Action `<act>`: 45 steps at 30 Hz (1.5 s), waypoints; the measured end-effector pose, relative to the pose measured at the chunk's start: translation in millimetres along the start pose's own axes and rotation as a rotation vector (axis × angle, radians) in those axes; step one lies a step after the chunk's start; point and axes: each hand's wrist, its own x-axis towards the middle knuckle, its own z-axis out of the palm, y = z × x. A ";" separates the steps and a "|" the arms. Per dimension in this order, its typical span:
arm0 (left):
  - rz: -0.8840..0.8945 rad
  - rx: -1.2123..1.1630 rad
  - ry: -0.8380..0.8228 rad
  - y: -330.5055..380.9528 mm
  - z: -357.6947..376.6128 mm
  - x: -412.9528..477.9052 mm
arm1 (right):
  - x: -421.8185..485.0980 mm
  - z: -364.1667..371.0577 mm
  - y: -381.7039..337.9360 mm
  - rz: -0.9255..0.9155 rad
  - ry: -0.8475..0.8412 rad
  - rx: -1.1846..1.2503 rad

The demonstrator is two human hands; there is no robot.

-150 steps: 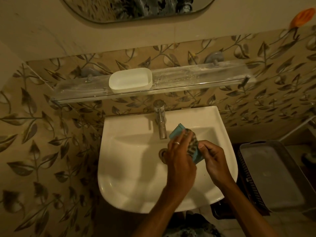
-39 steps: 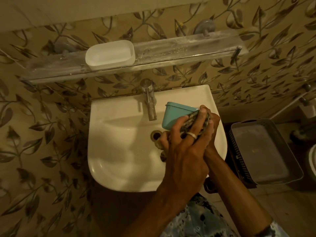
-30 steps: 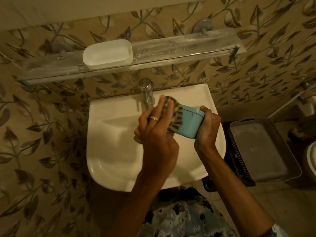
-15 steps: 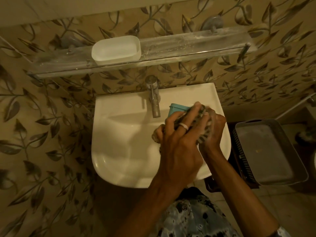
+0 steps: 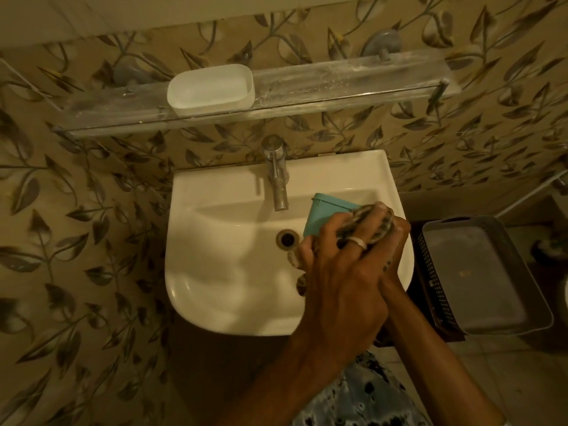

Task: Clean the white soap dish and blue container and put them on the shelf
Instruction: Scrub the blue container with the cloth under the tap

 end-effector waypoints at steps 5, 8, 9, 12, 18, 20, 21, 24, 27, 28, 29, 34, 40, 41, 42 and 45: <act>-0.052 -0.097 0.088 -9.4 -4.9 8.0 | 13.0 -1.7 -17.0 0.014 0.062 0.072; -0.175 -0.199 0.148 -27.0 -9.4 14.8 | 16.3 2.5 -31.1 0.102 0.187 0.225; -0.217 -0.259 0.155 -34.8 -9.3 17.2 | 15.1 2.4 -30.4 0.119 0.191 0.241; -0.325 -0.508 0.145 -47.9 -6.5 21.4 | 11.9 -0.7 -27.3 0.159 0.187 0.238; -0.166 -0.192 0.113 -10.6 2.0 2.4 | 12.1 0.2 -27.2 0.088 0.200 0.124; -0.048 -0.092 0.085 -0.1 5.3 -2.8 | 9.4 -1.0 -25.9 0.026 0.132 0.058; -0.018 -0.065 0.083 -0.5 6.7 -2.4 | 8.7 -1.7 -25.1 0.014 0.111 0.050; -0.029 -0.106 0.103 -14.5 6.0 1.5 | 10.5 -1.2 -29.6 0.059 0.153 0.087; -0.131 -0.154 0.123 -35.2 0.3 6.4 | 10.9 0.0 -35.4 0.199 0.237 0.205; -0.174 -0.176 0.129 -44.1 0.0 8.6 | 9.8 -0.6 -35.7 0.217 0.250 0.210; -0.219 -0.242 0.124 -52.1 -0.8 11.0 | 9.3 -2.4 -35.1 0.228 0.254 0.224; -0.719 -0.965 0.062 -76.8 -12.1 18.1 | 9.8 -8.0 -39.4 0.272 0.260 0.365; -1.113 -1.234 -0.048 -84.7 0.3 2.5 | 2.5 -5.4 -50.3 0.342 0.099 0.736; -1.140 -1.252 -0.069 -81.7 2.5 0.6 | 1.1 -4.7 -49.3 0.324 0.086 0.776; -1.163 -1.276 -0.082 -79.4 4.5 -1.0 | -0.5 -3.0 -49.7 0.307 0.070 0.804; -1.242 -1.349 -0.091 -72.9 8.3 -5.8 | -1.5 -1.5 -49.9 0.239 0.021 0.843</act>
